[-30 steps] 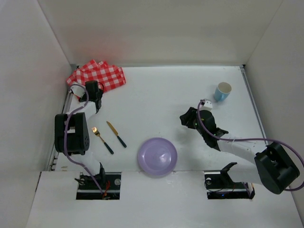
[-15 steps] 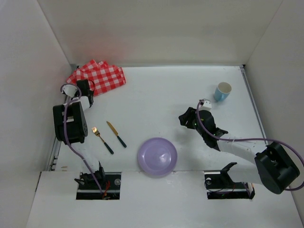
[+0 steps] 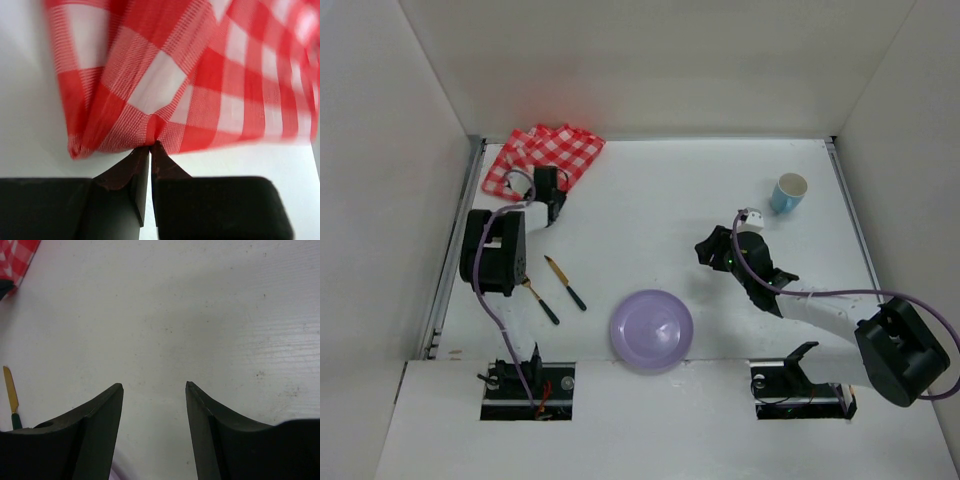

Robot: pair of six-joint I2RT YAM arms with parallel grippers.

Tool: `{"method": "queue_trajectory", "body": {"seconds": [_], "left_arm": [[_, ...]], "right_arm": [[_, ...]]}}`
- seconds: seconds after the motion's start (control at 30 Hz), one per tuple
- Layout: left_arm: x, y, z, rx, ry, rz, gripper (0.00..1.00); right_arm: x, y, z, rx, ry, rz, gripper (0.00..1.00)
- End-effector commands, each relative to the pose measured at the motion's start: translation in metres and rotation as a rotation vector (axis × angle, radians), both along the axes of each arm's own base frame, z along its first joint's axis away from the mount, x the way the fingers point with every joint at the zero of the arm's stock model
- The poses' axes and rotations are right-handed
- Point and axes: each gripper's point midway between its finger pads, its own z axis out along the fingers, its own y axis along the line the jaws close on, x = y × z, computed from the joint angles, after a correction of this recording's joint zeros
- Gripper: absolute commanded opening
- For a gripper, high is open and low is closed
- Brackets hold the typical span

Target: Set the dinner table for one person

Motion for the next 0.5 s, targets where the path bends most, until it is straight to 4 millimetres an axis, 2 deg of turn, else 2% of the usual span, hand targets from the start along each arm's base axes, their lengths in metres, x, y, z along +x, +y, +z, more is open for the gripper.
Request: {"method": "queue_trajectory", "body": {"seconds": [0.0, 0.13, 0.2, 0.23, 0.3, 0.37, 0.4, 0.43, 0.47], "left_arm": [[-0.005, -0.099, 0.038, -0.097, -0.129, -0.180, 0.03], [-0.024, -0.178, 0.036, -0.148, -0.147, -0.316, 0.03], [-0.041, -0.221, 0.031, -0.170, -0.138, -0.388, 0.04], [-0.047, -0.234, 0.030, -0.176, -0.136, -0.413, 0.06], [-0.064, -0.271, 0.033, -0.205, -0.147, -0.472, 0.15], [-0.078, -0.304, 0.048, -0.247, -0.197, -0.529, 0.21], [-0.085, -0.320, 0.062, -0.269, -0.231, -0.569, 0.24], [-0.091, -0.327, 0.077, -0.269, -0.264, -0.588, 0.27], [-0.094, -0.324, 0.086, -0.255, -0.288, -0.583, 0.29]], "right_arm": [[0.008, 0.008, 0.025, 0.029, -0.069, 0.012, 0.59], [0.009, 0.003, 0.028, 0.039, -0.078, -0.003, 0.59], [0.009, 0.001, 0.029, 0.039, -0.082, -0.007, 0.59], [0.009, 0.001, 0.029, 0.040, -0.083, -0.009, 0.59], [0.010, -0.001, 0.029, 0.036, -0.085, -0.014, 0.62], [0.010, -0.003, 0.029, 0.036, -0.085, -0.018, 0.64], [0.011, -0.004, 0.028, 0.035, -0.083, -0.021, 0.64], [0.012, -0.005, 0.028, 0.036, -0.085, -0.024, 0.64], [0.012, -0.006, 0.026, 0.034, -0.081, -0.028, 0.64]]}}
